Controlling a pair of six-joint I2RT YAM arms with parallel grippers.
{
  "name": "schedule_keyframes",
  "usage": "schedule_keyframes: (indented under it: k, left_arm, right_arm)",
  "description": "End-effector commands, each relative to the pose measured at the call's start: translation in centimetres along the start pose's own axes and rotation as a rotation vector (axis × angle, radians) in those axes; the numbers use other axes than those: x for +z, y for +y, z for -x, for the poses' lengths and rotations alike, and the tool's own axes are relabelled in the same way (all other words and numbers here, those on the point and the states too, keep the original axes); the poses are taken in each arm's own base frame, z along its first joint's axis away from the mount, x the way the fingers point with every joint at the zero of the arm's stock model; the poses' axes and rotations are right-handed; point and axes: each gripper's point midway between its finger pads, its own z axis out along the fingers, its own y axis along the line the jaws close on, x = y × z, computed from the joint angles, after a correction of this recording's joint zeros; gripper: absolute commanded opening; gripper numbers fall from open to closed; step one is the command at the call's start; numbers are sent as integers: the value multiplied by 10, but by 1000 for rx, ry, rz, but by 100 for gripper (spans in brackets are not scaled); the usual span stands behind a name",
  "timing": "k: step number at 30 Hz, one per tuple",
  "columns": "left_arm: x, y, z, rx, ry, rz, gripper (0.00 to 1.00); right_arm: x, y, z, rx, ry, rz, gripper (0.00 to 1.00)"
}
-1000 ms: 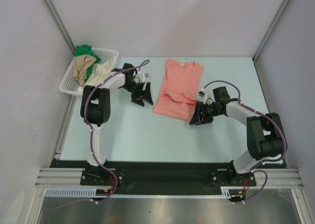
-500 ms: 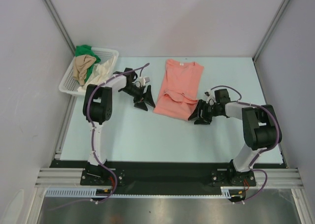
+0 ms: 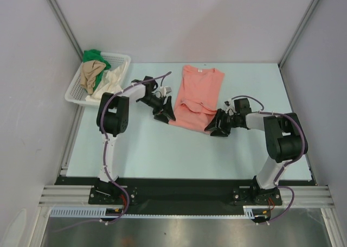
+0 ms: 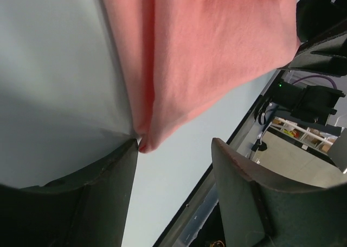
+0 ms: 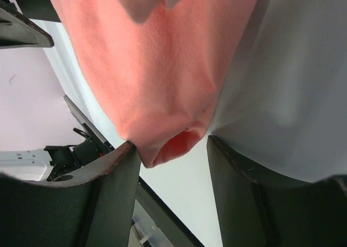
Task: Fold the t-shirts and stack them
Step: Fold the tshirt
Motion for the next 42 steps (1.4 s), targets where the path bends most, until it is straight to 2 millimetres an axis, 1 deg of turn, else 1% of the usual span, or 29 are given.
schedule_keyframes:
  k: [1,4,6,9,12,13,14,15,16,18,20,21,22,23,24,25,27,28,30,31,33,34,36,37,38,39,40,41,42]
  left_arm:
    - [11,8,5,45,4,33,62]
    - [11,10,3,47,9,45,61]
    - [10,11,3,51,7,54,59]
    - [10,12,4,53,7,61,56]
    - [11,13,4,55,5,63,54]
    - [11,12,5,56,5,59,52]
    - [13,14,6,55,6,61,51]
    - [13,13,7,59,6,61,46]
    - [14,13,8,60,5,59,44]
    - [16,12,8,62,8,51,38]
    - [17,10,7,66,13,42,36]
    - [19,10,5,65,19,39,30]
    - [20,9,5,67,20,34,23]
    - [20,7,4,73,22,27,16]
    - [18,5,5,79,17,26,0]
    - [16,2,5,84,14,26,0]
    - [10,-7,4,98,6,10,1]
    - [2,-19,6,119,-13,2,0]
    - [-5,-31,3,136,-27,-12,0]
    - [-17,-47,3,161,-55,-19,0]
    - [-26,-60,-3,178,-69,-27,0]
    - [-36,-73,-4,204,-91,-30,0]
    - [-42,-83,-12,221,-98,-29,0]
    - [-45,-87,-14,231,-104,-24,0]
    - [-52,-99,-17,263,-120,-26,0]
    - [-53,-103,-20,269,-123,-26,0]
    - [-55,-108,-22,282,-126,-27,0]
    - [-56,-112,-24,291,-128,-27,1]
    - [-58,-120,-28,310,-130,-30,1]
  right_arm:
    - [7,-9,-1,25,1,-42,57]
    - [8,-14,-3,44,6,-55,56]
    - [8,-16,2,54,-10,-57,54]
    - [8,-13,12,68,-31,-36,52]
    - [8,-12,19,74,-41,-29,48]
    - [8,-14,20,79,-41,-31,44]
    - [9,-13,22,80,-47,-26,41]
    - [9,-13,22,83,-47,-23,38]
    - [9,-14,23,85,-49,-20,33]
    - [8,-12,22,83,-45,-5,29]
    - [8,-10,21,81,-40,12,23]
    - [9,-9,20,78,-38,17,20]
    - [8,-9,20,78,-38,21,12]
    - [8,-7,20,76,-34,30,8]
    - [5,-2,23,55,-38,44,4]
    - [4,2,24,44,-40,56,1]
    - [-3,12,33,18,-57,83,0]
    - [-11,24,38,-10,-61,107,0]
    - [-23,35,46,-32,-74,123,0]
    - [-33,46,50,-62,-76,136,0]
    - [-46,53,55,-75,-82,149,0]
    - [-56,63,56,-94,-79,159,0]
    - [-68,68,59,-97,-81,163,0]
    - [-72,70,55,-76,-64,168,0]
    - [-80,77,58,-92,-77,180,0]
    - [-84,78,59,-92,-82,179,0]
    - [-87,79,55,-76,-62,177,0]
    - [-92,85,56,-91,-69,186,0]
    - [-94,86,55,-94,-70,187,0]
